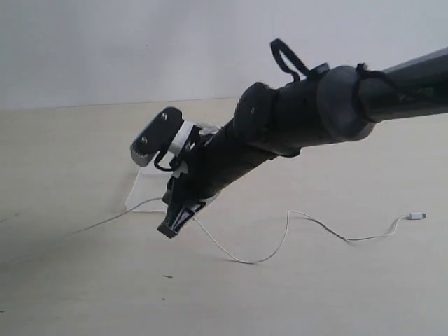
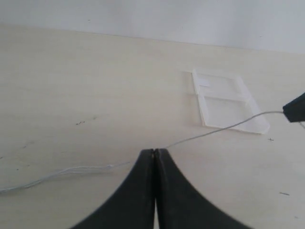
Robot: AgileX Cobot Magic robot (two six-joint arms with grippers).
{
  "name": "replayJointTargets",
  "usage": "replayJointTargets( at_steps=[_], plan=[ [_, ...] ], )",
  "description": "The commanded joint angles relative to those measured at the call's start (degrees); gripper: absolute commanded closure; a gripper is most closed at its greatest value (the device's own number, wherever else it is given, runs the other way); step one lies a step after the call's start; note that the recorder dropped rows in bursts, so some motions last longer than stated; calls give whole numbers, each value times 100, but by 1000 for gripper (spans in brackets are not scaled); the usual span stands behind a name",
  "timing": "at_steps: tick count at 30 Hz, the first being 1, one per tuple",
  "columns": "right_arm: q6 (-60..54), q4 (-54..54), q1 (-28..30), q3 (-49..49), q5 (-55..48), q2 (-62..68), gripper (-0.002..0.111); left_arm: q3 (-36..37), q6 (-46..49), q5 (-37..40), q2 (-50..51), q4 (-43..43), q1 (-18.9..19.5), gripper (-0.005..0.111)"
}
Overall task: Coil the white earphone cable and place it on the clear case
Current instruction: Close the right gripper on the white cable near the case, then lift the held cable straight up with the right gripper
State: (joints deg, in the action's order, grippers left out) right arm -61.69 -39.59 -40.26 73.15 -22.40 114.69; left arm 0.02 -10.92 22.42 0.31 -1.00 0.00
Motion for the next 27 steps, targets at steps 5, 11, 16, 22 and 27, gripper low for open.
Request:
replayJointTargets(
  at_steps=[5,11,16,22,27],
  plan=[
    [242,13,-5,-8,-32,-970,108,-2,14,-30,-31,7,7,107],
    [561,13,-5,-8,-223,-2017,108,-2,14,-30,-31,7,7,107],
    [802,13,-5,-8,-486,-2895,108,-2,14,-30,-31,7,7,107],
    [974,-176,-5,-8,-486,-3831,108,-2,14,-30,-31,7,7,107],
    [1075,-415,-5,-8,-463,-4458,108,-2,14,-30,-31,7,7,107]
  ],
)
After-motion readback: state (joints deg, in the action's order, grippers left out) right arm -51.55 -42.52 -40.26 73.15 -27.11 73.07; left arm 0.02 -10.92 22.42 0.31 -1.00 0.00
